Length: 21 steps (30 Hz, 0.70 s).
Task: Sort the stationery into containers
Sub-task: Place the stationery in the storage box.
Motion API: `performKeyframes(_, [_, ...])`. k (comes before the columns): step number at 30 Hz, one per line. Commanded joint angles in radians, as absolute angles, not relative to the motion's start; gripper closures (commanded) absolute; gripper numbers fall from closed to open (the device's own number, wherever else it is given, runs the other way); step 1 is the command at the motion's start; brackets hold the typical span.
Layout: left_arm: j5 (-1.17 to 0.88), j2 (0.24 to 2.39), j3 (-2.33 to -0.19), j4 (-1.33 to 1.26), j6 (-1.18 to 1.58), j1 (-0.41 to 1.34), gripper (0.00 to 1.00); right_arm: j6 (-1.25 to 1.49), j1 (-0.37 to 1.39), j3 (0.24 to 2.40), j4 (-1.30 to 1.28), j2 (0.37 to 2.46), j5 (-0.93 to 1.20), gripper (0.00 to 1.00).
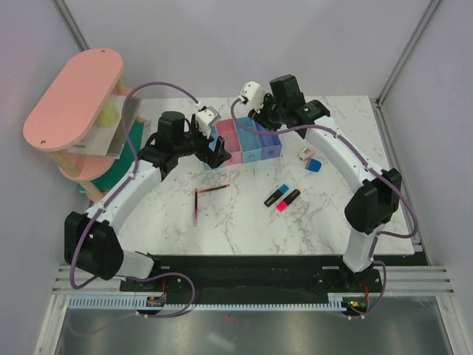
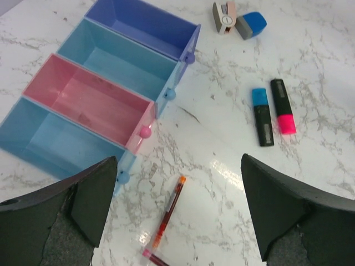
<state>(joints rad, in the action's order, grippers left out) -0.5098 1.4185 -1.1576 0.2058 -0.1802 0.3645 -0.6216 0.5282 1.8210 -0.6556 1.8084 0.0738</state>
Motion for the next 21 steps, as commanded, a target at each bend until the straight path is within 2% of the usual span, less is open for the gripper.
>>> performKeyframes(1, [-0.468,1.315,-1.106,0.333,-0.31,0.367,0.0,-0.563,0.465,2.029,-0.656,1.928,0.193,0.64])
performKeyframes(5, [-0.456,1.282,-1.095,0.397,-0.345,0.367,0.0,-0.548,0.425,2.201,-0.702,2.087,0.241,0.64])
performKeyframes(11, [-0.433,1.269,-1.101,0.457,-0.379,0.368,0.0,-0.531,0.379,2.318,-0.704,2.243,0.288,0.65])
performKeyframes(15, [-0.426,1.256,-1.106,0.486,-0.391,0.368,0.0,-0.512,0.353,2.342,-0.698,2.301,0.319,0.66])
performKeyframes(21, [-0.426,1.244,-1.115,0.52,-0.406,0.368,0.0,-0.5,0.341,2.27,-0.652,2.31,0.345,0.65])
